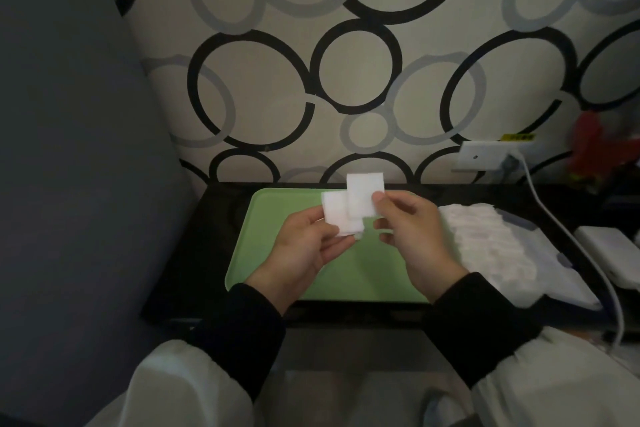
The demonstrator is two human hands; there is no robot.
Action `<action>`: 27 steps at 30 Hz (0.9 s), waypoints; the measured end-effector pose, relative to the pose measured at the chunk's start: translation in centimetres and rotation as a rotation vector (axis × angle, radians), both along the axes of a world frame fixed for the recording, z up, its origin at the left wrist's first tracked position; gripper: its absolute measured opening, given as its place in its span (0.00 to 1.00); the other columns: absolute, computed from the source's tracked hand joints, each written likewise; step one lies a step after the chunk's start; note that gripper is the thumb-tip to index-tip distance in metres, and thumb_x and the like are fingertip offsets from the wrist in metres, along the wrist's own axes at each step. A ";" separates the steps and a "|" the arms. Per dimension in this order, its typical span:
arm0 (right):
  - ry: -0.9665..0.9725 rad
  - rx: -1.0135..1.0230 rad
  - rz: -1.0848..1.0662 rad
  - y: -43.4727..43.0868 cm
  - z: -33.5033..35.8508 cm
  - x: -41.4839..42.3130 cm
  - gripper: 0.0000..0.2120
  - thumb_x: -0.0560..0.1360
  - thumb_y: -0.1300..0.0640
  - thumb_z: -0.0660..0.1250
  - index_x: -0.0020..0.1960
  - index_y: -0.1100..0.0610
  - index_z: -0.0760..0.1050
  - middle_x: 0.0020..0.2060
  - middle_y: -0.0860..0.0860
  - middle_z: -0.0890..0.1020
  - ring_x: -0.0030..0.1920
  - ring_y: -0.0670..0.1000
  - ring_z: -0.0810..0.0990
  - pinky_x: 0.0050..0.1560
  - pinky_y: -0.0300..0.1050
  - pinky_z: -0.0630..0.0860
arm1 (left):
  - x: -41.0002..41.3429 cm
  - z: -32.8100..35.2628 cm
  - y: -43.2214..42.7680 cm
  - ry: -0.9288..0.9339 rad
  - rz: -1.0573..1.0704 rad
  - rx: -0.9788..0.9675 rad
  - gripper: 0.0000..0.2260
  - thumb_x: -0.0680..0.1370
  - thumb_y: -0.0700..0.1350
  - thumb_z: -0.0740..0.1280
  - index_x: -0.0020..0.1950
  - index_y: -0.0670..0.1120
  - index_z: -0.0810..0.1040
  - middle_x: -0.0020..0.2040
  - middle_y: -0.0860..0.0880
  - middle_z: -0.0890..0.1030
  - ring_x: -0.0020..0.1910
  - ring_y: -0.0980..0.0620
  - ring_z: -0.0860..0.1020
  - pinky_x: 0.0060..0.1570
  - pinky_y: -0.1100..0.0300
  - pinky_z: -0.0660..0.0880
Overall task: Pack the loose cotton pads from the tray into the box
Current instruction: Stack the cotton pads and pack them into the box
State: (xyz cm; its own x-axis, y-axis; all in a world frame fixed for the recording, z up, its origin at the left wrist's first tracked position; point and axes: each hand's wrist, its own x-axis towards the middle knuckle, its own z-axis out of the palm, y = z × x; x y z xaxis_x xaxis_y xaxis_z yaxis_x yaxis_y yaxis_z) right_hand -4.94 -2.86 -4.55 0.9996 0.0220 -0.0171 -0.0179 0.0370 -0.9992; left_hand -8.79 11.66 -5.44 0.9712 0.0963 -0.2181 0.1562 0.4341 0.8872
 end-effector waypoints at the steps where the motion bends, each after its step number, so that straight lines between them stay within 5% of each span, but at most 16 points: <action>1: -0.018 0.008 -0.014 0.0 0.2 0.0 0.04 0.78 0.56 0.69 0.48 0.54 0.82 0.39 0.49 0.83 0.36 0.47 0.78 0.38 0.43 0.75 | 0.0 -0.1 0.2 0.000 0.012 -0.002 0.17 0.79 0.27 0.57 0.65 0.37 0.75 0.57 0.37 0.83 0.50 0.45 0.85 0.44 0.61 0.82; 5: -0.017 0.114 0.121 0.5 0.6 -0.5 0.04 0.77 0.57 0.70 0.49 0.56 0.83 0.37 0.49 0.83 0.34 0.47 0.76 0.35 0.42 0.72 | -0.1 -0.3 0.5 -0.003 0.039 0.004 0.17 0.80 0.28 0.57 0.66 0.37 0.75 0.58 0.37 0.82 0.53 0.43 0.84 0.47 0.59 0.82; 13: -0.032 -0.089 0.014 1.3 -0.5 -0.8 0.06 0.75 0.58 0.72 0.49 0.61 0.82 0.39 0.54 0.84 0.29 0.44 0.77 0.29 0.33 0.73 | -0.4 0.1 -0.4 -0.060 -0.036 -0.005 0.15 0.80 0.30 0.59 0.58 0.43 0.80 0.54 0.42 0.85 0.53 0.46 0.84 0.49 0.61 0.81; 19: -0.085 -0.200 -0.053 0.9 -1.1 -0.4 0.03 0.73 0.55 0.73 0.44 0.54 0.82 0.38 0.50 0.85 0.36 0.46 0.81 0.39 0.42 0.77 | -0.1 0.1 -1.2 -0.051 -0.045 -0.080 0.16 0.78 0.30 0.58 0.62 0.38 0.78 0.56 0.39 0.84 0.54 0.44 0.84 0.54 0.56 0.81; 23: -0.110 -0.269 -0.091 0.2 -1.4 -0.1 0.03 0.72 0.55 0.74 0.43 0.53 0.81 0.36 0.49 0.84 0.38 0.49 0.83 0.45 0.50 0.81 | 0.2 0.4 -2.2 -0.009 -0.037 -0.171 0.14 0.81 0.39 0.58 0.62 0.35 0.77 0.56 0.37 0.83 0.56 0.41 0.82 0.58 0.51 0.79; 27: -0.101 -0.344 -0.110 -1.2 -1.2 -0.3 0.08 0.71 0.54 0.74 0.46 0.53 0.76 0.35 0.48 0.81 0.37 0.47 0.81 0.41 0.43 0.77 | 0.4 -0.2 -3.9 -0.073 -0.058 -0.029 0.09 0.81 0.37 0.64 0.57 0.35 0.79 0.52 0.40 0.85 0.54 0.46 0.84 0.54 0.57 0.80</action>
State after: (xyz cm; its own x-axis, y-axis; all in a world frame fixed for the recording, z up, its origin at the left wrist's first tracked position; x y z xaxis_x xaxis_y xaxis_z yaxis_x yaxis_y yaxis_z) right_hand -5.25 -4.09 -5.77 0.9927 -0.0759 0.0937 0.0664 -0.3044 -0.9502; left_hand -8.43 7.75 -5.62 0.9883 0.0340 -0.1487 0.1175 0.4516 0.8844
